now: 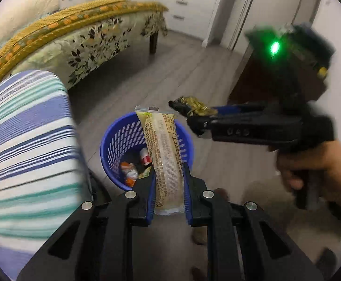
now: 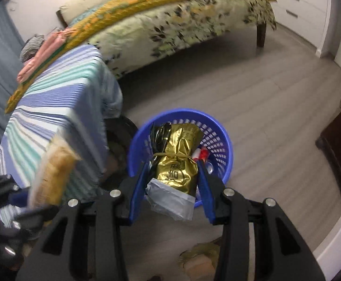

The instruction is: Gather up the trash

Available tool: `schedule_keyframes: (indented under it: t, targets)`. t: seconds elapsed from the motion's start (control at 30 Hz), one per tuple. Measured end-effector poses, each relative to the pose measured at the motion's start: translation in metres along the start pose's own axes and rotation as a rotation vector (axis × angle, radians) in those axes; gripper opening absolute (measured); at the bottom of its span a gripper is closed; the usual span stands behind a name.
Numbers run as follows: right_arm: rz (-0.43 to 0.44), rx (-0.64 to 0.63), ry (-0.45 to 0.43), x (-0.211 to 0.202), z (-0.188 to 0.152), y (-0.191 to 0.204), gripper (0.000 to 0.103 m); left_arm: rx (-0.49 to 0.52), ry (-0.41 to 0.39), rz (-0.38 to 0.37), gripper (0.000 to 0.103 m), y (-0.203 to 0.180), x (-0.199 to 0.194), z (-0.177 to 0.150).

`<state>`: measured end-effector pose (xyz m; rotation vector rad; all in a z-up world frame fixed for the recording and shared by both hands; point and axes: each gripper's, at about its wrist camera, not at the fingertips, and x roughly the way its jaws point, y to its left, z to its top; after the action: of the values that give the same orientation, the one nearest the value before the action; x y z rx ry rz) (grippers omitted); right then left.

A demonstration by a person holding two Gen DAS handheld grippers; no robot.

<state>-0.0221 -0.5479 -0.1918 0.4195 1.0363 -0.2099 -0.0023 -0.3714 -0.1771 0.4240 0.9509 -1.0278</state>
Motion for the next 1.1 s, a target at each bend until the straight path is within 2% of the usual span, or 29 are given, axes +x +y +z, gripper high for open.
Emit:
schedule_keyframes:
  t: [0.1, 0.2, 0.43, 0.53, 0.57, 0.67, 0.7, 0.73, 0.77, 0.87, 0.97, 1.0, 1.1]
  targets:
    - [0.020, 0.038, 0.011, 0.022, 0.006, -0.018, 0.041, -0.021, 0.048, 0.051, 0.020, 0.002, 0.040, 0.004]
    - [0.043, 0.083, 0.021, 0.045, 0.011, -0.034, 0.042, -0.064, 0.091, 0.067, 0.020, 0.010, 0.078, 0.008]
    - [0.060, 0.171, 0.068, 0.091, 0.012, -0.067, 0.043, -0.074, 0.129, 0.099, 0.022, 0.021, 0.126, 0.020]
    - [0.061, 0.219, 0.081, 0.104, 0.008, -0.078, 0.045, -0.086, 0.139, 0.106, 0.027, 0.023, 0.139, 0.018]
    - [0.058, 0.233, 0.082, 0.106, 0.006, -0.081, 0.048, -0.093, 0.145, 0.100, 0.037, 0.025, 0.143, 0.016]
    - [0.051, 0.264, 0.071, 0.105, 0.004, -0.087, 0.062, -0.102, 0.122, 0.083, 0.064, 0.022, 0.141, 0.015]
    - [0.049, 0.270, 0.064, 0.102, 0.003, -0.088, 0.070, -0.101, 0.110, 0.083, 0.073, 0.022, 0.140, 0.016]
    - [0.044, 0.277, 0.053, 0.098, 0.003, -0.088, 0.075, -0.099, 0.097, 0.089, 0.076, 0.021, 0.137, 0.016]
    - [0.037, 0.284, 0.042, 0.093, 0.004, -0.089, 0.076, -0.101, 0.082, 0.096, 0.080, 0.020, 0.132, 0.016]
    - [0.015, 0.315, 0.008, 0.074, 0.008, -0.091, 0.084, -0.111, 0.038, 0.086, 0.083, 0.015, 0.113, 0.018]
    - [-0.029, 0.339, -0.027, 0.045, 0.011, -0.090, 0.098, -0.122, -0.032, 0.093, 0.093, 0.005, 0.080, 0.016]
    - [-0.041, 0.338, -0.036, 0.036, 0.012, -0.088, 0.099, -0.123, -0.061, 0.101, 0.097, 0.001, 0.066, 0.014]
    - [-0.081, 0.291, -0.064, -0.005, 0.002, -0.076, 0.098, -0.131, -0.128, 0.096, 0.098, -0.010, 0.023, 0.007]
